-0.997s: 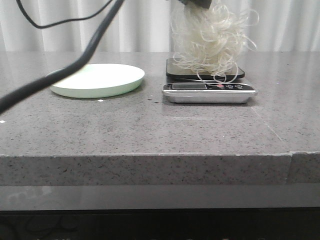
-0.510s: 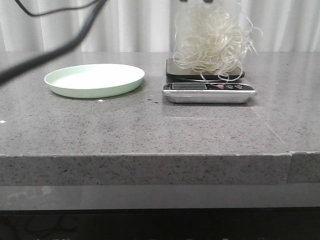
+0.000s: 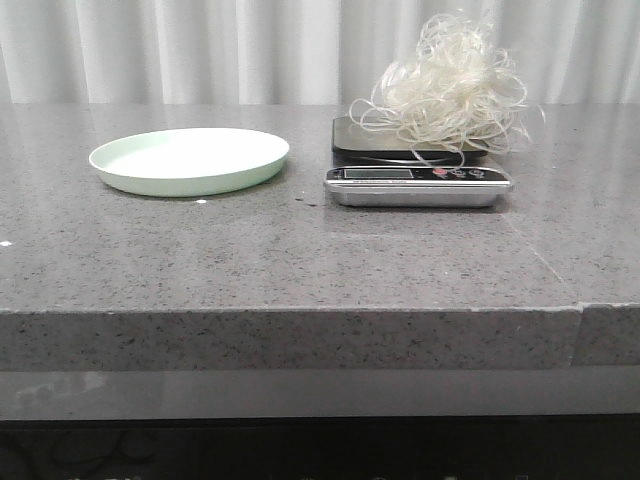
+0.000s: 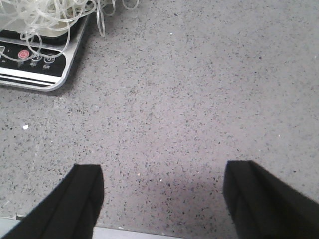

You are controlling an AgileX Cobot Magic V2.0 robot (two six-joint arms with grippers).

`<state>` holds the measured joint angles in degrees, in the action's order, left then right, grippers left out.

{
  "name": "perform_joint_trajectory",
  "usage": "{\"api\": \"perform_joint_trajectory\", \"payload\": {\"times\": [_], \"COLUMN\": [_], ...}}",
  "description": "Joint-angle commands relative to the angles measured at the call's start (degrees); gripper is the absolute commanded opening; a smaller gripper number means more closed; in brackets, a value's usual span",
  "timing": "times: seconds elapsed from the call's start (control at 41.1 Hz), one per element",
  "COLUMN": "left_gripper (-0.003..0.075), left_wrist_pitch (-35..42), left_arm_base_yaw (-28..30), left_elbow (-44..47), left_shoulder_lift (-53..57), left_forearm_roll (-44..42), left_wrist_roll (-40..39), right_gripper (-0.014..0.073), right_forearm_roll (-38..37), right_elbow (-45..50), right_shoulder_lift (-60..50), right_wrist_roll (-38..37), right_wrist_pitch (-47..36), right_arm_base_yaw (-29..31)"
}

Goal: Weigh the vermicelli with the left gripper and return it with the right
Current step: 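Lower the vermicelli onto the scale pan, open the left gripper, withdraw, then lower the right gripper onto the vermicelli on the scale and grasp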

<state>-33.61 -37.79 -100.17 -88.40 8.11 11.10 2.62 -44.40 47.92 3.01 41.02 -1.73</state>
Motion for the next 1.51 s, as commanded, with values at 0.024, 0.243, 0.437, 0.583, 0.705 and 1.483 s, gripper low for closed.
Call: {"api": "perform_joint_trajectory", "payload": {"times": [0.024,0.243,0.437,0.583,0.705,1.483], "left_gripper": [0.0400,0.0400,0.0400,0.0400,0.0400,0.0400], "left_wrist_pitch": [5.77,7.23,7.11,6.33,5.83,2.15], "left_arm_base_yaw": [0.19,0.19,0.19,0.19,0.19,0.19], "left_elbow": [6.46,20.03,31.10,38.09,43.71,54.50], "left_shoulder_lift": [9.89,23.02,34.29,42.16,48.55,60.52], "left_forearm_roll": [0.22,-0.08,-0.08,-0.08,-0.08,-0.08], "left_wrist_roll": [-0.36,-0.36,-0.36,-0.36,-0.36,-0.36], "right_gripper": [0.0596,0.0596,0.0596,0.0596,0.0596,0.0596], "right_forearm_roll": [-0.44,-0.42,0.19,1.28,2.83,5.23], "right_elbow": [-1.87,-1.87,-1.87,-1.87,-1.87,-17.29], "right_shoulder_lift": [-0.65,-0.65,-0.65,-0.65,-0.65,18.87], "right_wrist_roll": [-0.02,-0.02,-0.02,-0.02,-0.02,0.50], "right_wrist_pitch": [-3.39,-3.56,-3.89,-4.38,-5.17,-14.18], "right_arm_base_yaw": [0.07,0.07,0.07,0.07,0.07,-10.18]}}
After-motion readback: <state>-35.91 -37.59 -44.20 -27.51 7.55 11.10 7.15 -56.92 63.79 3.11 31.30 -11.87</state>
